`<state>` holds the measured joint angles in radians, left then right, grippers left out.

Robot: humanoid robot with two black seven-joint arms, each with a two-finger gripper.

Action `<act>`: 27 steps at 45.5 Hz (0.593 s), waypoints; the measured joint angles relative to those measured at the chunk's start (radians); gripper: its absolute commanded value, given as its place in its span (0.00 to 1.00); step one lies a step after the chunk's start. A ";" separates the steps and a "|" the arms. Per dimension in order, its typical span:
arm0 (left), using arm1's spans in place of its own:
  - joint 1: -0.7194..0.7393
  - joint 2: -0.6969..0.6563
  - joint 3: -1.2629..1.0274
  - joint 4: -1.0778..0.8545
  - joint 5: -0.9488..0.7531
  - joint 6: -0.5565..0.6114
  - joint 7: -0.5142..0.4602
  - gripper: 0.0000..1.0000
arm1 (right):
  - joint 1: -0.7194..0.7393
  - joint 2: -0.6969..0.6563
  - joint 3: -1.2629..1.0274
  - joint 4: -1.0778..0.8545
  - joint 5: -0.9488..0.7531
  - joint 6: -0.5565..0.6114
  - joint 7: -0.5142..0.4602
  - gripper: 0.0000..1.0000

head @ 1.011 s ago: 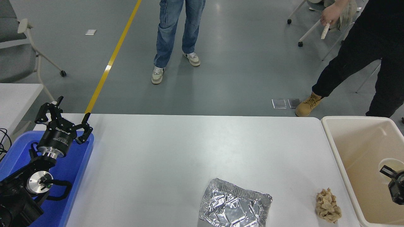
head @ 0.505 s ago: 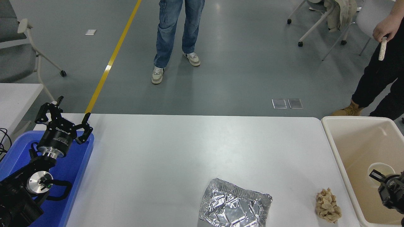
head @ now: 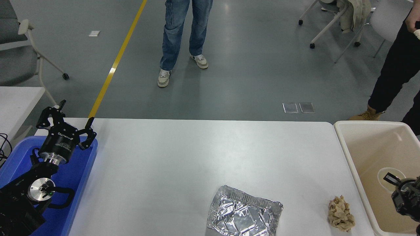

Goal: Clean the table surface

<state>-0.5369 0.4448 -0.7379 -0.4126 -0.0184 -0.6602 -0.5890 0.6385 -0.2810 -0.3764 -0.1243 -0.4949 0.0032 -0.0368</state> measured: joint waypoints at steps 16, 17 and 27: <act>0.000 0.000 0.000 0.000 0.000 0.000 0.000 1.00 | 0.062 -0.005 0.093 -0.002 0.020 -0.022 0.000 0.98; 0.000 0.000 0.000 0.000 0.000 0.000 0.000 1.00 | 0.070 -0.006 0.107 -0.002 0.021 -0.023 0.000 0.98; 0.000 0.000 0.000 0.000 0.000 0.000 0.000 1.00 | 0.171 -0.020 0.280 -0.004 0.027 -0.023 -0.001 0.98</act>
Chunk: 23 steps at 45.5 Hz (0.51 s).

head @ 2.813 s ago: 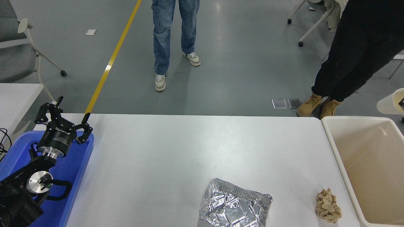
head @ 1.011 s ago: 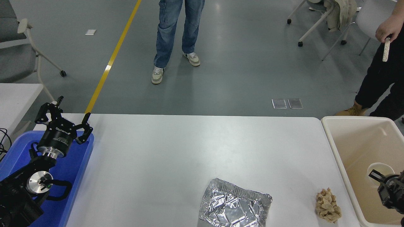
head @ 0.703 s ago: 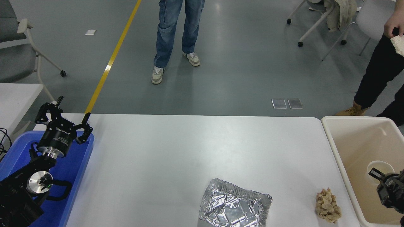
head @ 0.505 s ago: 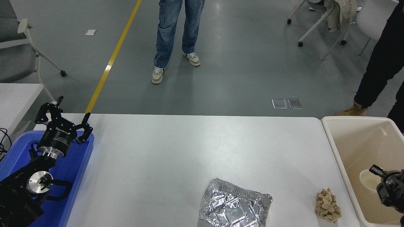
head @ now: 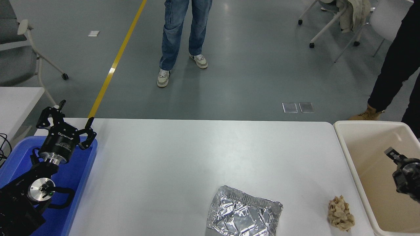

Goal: Clean the table surface

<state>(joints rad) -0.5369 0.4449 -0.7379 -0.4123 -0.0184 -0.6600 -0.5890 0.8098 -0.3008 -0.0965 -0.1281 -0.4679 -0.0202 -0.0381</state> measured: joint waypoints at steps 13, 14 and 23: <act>0.000 0.000 0.000 0.000 0.000 0.000 0.000 1.00 | 0.097 -0.010 0.145 0.000 0.029 -0.002 0.028 0.98; 0.000 0.000 0.000 0.000 0.000 0.000 0.000 1.00 | 0.108 -0.010 0.166 0.001 0.051 -0.002 0.052 0.98; 0.000 0.000 0.000 0.000 0.000 0.000 0.000 1.00 | 0.161 -0.013 0.243 0.007 0.166 0.003 0.147 0.99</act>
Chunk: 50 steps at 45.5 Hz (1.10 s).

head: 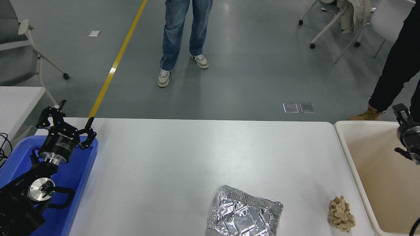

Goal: Clean the table surface

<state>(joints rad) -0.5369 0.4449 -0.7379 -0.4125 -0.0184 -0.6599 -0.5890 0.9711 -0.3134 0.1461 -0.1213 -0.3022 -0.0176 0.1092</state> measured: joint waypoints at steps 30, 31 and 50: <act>0.000 0.000 0.000 0.000 0.000 0.000 0.000 1.00 | 0.079 -0.005 0.392 0.263 0.275 0.027 0.076 0.99; 0.000 0.000 0.000 0.000 0.000 0.000 0.000 1.00 | 0.079 -0.008 0.403 0.277 0.277 0.031 0.076 0.99; 0.000 0.000 0.000 0.000 0.000 0.000 0.000 1.00 | 0.041 -0.038 0.611 0.446 0.289 0.182 0.116 0.99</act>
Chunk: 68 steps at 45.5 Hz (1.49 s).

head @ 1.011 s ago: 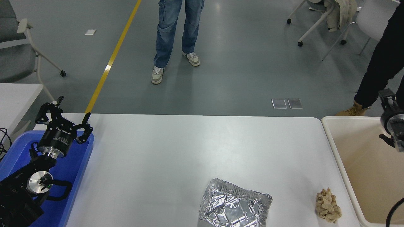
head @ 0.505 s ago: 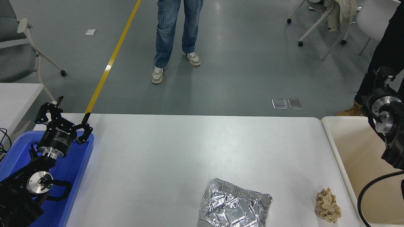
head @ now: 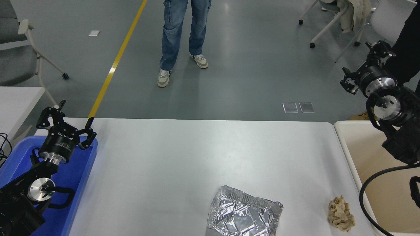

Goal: Clean the table surface

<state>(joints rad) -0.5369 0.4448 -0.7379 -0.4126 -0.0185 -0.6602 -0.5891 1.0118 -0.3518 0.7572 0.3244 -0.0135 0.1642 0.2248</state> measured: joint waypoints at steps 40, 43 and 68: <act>0.000 0.000 0.000 0.000 0.000 0.000 0.000 1.00 | -0.178 0.039 0.077 0.044 0.000 0.110 0.146 0.99; 0.000 0.000 0.000 0.000 0.000 0.000 0.000 1.00 | -0.174 0.037 0.074 0.042 0.000 0.110 0.147 0.99; 0.000 0.000 0.000 0.000 0.000 0.000 0.000 1.00 | -0.025 -0.044 -0.326 0.023 -0.015 0.104 0.149 0.99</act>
<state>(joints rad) -0.5369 0.4449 -0.7378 -0.4127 -0.0184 -0.6604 -0.5890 0.9867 -0.3960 0.4315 0.3477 -0.0286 0.2687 0.3741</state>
